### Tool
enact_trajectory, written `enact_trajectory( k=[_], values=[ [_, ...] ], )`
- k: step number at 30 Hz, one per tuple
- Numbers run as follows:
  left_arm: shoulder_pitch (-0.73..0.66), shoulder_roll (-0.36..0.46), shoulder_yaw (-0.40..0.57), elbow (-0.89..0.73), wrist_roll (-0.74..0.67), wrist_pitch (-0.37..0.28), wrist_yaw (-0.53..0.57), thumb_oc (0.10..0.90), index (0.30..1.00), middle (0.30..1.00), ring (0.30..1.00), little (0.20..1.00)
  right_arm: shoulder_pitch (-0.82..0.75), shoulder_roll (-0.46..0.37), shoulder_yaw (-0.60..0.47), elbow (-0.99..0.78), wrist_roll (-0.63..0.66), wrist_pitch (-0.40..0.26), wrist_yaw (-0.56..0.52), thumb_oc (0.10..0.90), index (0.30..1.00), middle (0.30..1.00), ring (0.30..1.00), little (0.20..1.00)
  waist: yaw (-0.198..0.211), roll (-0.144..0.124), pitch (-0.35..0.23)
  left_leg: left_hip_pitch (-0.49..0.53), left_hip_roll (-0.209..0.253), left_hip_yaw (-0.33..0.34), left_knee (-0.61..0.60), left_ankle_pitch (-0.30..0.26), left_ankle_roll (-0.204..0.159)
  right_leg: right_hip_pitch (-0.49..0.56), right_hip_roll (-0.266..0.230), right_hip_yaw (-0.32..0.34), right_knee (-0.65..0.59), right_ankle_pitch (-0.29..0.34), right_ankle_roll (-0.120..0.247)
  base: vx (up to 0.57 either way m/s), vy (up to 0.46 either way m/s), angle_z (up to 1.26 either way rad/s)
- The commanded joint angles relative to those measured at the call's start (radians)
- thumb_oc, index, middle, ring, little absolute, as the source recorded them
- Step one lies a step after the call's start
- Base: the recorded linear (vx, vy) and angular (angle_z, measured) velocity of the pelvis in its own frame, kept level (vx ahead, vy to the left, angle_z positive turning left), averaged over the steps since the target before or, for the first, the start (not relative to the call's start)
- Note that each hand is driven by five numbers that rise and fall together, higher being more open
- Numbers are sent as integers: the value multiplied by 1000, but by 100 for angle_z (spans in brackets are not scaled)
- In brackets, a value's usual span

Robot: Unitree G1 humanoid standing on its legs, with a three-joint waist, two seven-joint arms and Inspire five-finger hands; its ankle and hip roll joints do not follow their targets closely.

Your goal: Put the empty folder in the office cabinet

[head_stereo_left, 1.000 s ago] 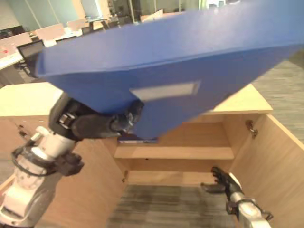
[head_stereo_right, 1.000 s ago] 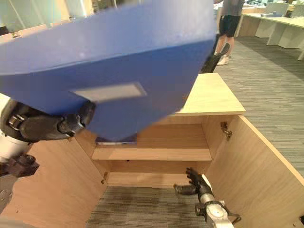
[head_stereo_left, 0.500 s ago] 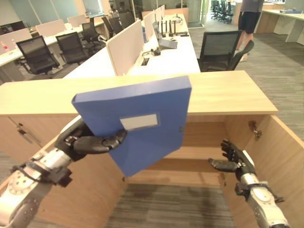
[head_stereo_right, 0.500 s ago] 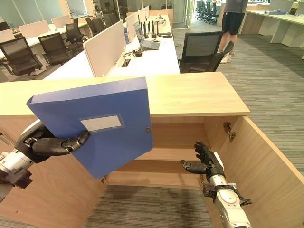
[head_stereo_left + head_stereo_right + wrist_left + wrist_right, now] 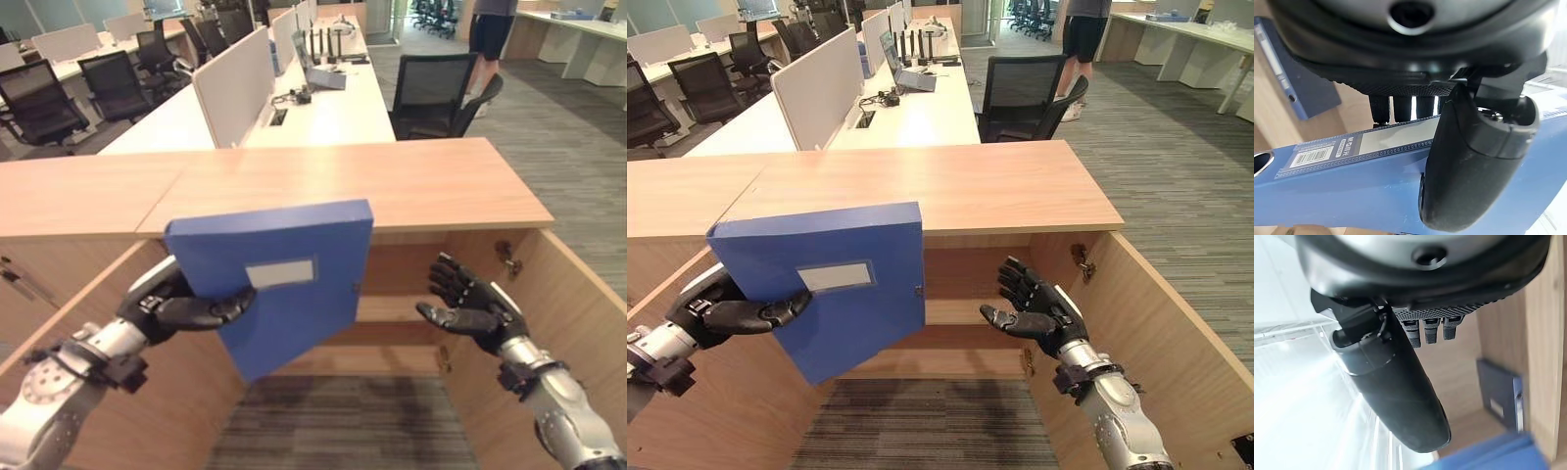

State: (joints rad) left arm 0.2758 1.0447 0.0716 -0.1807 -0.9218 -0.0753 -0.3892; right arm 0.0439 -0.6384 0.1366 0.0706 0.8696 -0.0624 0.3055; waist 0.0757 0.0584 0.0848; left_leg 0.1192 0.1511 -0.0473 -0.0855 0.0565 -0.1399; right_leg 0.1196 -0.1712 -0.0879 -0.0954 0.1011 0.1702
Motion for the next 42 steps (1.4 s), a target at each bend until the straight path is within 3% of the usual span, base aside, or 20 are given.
enact_trajectory(
  k=[1,14,33,34,35,42],
  values=[
    [-226,25,33,-4,-27,-90,-17,400,300,300,300,300,-178,-48,18,-129,83,-60,73,800,900,900,900,900,-15,-28,-11,56,-48,32,-2,-97,25,56,9,-38,26,-122,2,-4,2,-4],
    [-366,33,-132,-46,-25,-56,-68,400,300,300,300,300,-293,17,173,-155,92,-28,103,800,900,900,900,900,-17,-34,-14,58,-48,37,-2,-98,27,54,10,-29,27,-122,0,-2,0,-1],
    [-467,5,-289,-97,-63,-12,-110,400,300,300,300,300,-385,109,288,-147,102,-15,113,800,900,900,900,900,-11,-39,-17,54,-49,35,-2,-98,31,54,12,-29,27,-120,-3,0,0,0],
    [-472,2,-294,-98,-65,-11,-111,400,300,300,300,300,-386,117,292,-146,109,-12,116,775,862,862,862,862,-11,-39,-16,54,-49,36,-2,-97,31,55,12,-29,27,-120,-3,0,0,0],
    [-471,-10,-294,-99,-64,-9,-110,400,300,300,300,300,-381,134,292,-152,125,-13,119,400,300,300,300,300,-10,-40,-16,53,-50,35,-2,-97,30,54,12,-30,27,-120,-3,0,0,0],
    [-444,-63,-264,-98,-59,-9,-102,400,300,300,300,300,-344,160,285,-182,144,-6,130,400,300,300,300,300,-10,-43,-18,53,-50,35,-2,-99,31,56,14,-30,27,-123,-5,0,0,0]
  ],
)
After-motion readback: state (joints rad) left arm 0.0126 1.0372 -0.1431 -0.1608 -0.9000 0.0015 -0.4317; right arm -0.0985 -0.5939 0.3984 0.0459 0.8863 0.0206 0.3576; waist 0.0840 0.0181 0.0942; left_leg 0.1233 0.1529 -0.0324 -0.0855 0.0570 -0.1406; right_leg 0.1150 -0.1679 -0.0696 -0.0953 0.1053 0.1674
